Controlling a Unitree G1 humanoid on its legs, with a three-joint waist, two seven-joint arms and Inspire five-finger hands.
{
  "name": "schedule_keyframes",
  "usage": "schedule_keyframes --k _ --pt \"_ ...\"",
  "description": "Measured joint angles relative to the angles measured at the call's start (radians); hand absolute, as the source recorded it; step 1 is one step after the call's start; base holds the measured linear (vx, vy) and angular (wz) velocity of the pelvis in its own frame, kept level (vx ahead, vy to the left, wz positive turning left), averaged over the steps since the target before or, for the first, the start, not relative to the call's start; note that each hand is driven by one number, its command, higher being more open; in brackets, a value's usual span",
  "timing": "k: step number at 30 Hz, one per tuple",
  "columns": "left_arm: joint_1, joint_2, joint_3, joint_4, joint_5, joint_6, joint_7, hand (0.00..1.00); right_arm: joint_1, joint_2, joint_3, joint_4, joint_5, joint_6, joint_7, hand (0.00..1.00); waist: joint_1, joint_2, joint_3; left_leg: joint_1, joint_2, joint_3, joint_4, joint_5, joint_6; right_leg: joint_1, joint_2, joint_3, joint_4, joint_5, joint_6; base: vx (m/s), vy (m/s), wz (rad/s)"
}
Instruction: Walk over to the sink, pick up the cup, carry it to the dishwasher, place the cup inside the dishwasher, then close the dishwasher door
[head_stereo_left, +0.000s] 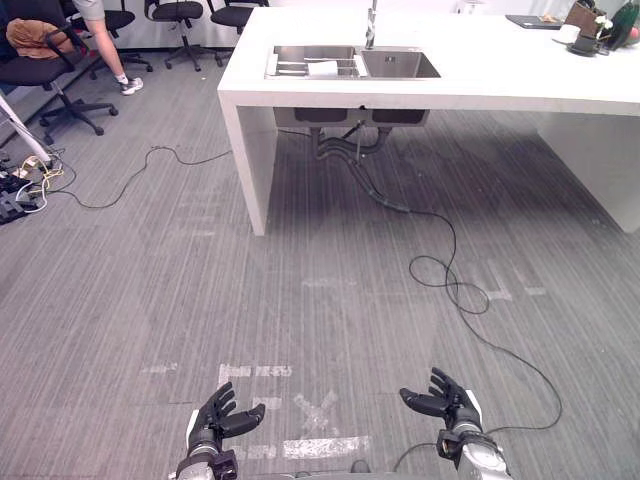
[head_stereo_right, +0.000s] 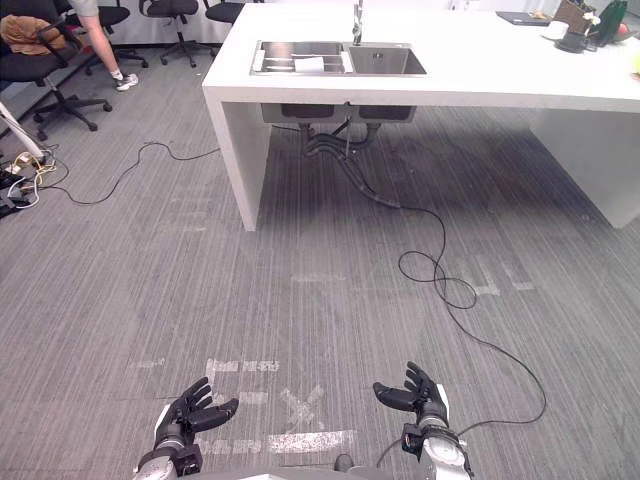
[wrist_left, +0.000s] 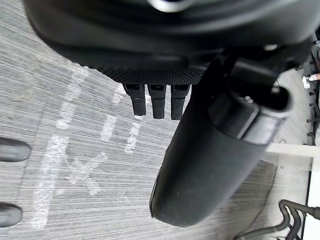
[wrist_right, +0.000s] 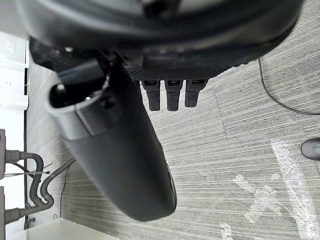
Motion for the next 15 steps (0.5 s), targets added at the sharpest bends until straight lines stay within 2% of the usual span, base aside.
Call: schedule_keyframes --k 1,2,4,6,8,10,11,12,13,14,15 --pt "-0.002 0.0 -0.009 -0.007 0.0 0.0 0.0 0.9 0.0 -0.004 -0.003 -0.001 0.0 0.001 -0.003 0.9 -0.001 -0.004 0.009 0.002 -0.01 0.003 0.028 -0.034 0.019 -0.027 -0.018 -0.008 0.092 -0.034 0.021 0.06 0.031 -0.02" --pt "0.0 0.0 -0.016 -0.015 0.0 0.001 0.001 0.9 0.0 -0.005 -0.003 -0.004 0.0 0.002 -0.003 0.9 0.0 -0.003 0.015 0.007 -0.012 0.004 0.038 -0.045 0.024 -0.046 -0.025 -0.013 0.146 -0.044 0.033 0.12 0.04 -0.02" --pt "0.001 0.003 -0.03 -0.057 0.0 0.001 0.013 0.9 0.001 0.002 0.008 -0.02 0.0 0.007 -0.005 0.9 0.002 -0.012 0.05 0.051 -0.017 -0.002 0.063 -0.078 0.039 -0.157 -0.057 -0.049 0.447 -0.03 0.052 0.2 0.027 0.06" --pt "0.001 0.002 -0.036 -0.068 -0.001 0.002 0.019 0.9 0.004 0.003 0.016 -0.025 0.0 0.017 -0.002 0.9 0.0 -0.013 0.058 0.082 -0.019 -0.016 0.085 -0.107 0.034 -0.211 -0.091 -0.09 0.548 -0.076 0.035 0.28 -0.004 0.15" --pt "-0.012 0.0 -0.044 -0.072 -0.001 0.002 0.019 0.9 -0.002 0.0 0.018 -0.037 0.0 0.021 -0.002 0.9 -0.009 -0.013 0.061 0.107 -0.013 -0.04 0.091 -0.132 0.029 -0.248 -0.109 -0.13 0.504 -0.102 0.027 0.32 -0.03 0.31" --pt "-0.042 -0.003 -0.047 -0.071 -0.002 0.001 0.019 0.9 -0.019 -0.015 0.022 -0.035 0.0 0.022 -0.002 0.9 -0.022 0.002 0.071 0.142 0.024 -0.076 0.056 -0.14 0.011 -0.289 -0.091 -0.155 0.35 -0.093 0.017 0.45 -0.094 0.49" --pt "-0.054 -0.002 -0.047 -0.069 -0.002 0.0 0.02 0.9 -0.028 -0.028 0.028 -0.033 0.0 0.022 -0.002 0.9 -0.022 0.005 0.073 0.166 0.045 -0.085 0.039 -0.152 -0.017 -0.296 -0.062 -0.157 0.222 -0.027 0.013 0.48 -0.112 0.35" --pt "-0.053 0.001 -0.047 -0.068 -0.002 0.0 0.021 0.9 -0.029 -0.033 0.03 -0.033 0.0 0.021 -0.002 0.9 -0.022 0.005 0.073 0.179 0.048 -0.089 0.035 -0.161 -0.034 -0.296 -0.057 -0.152 0.162 0.026 0.0 0.43 -0.117 0.28" --pt "-0.053 0.008 -0.046 -0.05 -0.002 0.0 0.021 0.9 -0.024 -0.041 0.032 -0.029 0.0 0.021 -0.004 0.9 -0.029 -0.009 0.063 0.21 0.05 -0.098 0.036 -0.187 -0.067 -0.288 -0.064 -0.148 0.132 0.175 -0.079 0.7 -0.229 0.17" --pt "-0.061 -0.01 -0.043 -0.015 -0.002 0.002 0.027 0.9 -0.04 -0.058 0.03 -0.005 0.0 0.023 -0.006 0.9 -0.03 0.033 0.057 0.21 0.095 -0.101 0.076 -0.196 -0.083 -0.274 -0.031 -0.177 0.159 0.136 -0.096 0.69 -0.238 0.18" --pt "-0.061 -0.013 -0.043 -0.014 -0.002 0.002 0.028 0.9 -0.04 -0.058 0.029 -0.003 0.0 0.023 -0.007 0.9 -0.037 0.042 0.053 0.195 0.11 -0.102 0.115 -0.193 -0.089 -0.258 -0.02 -0.186 0.146 0.117 -0.1 0.69 -0.249 0.12"
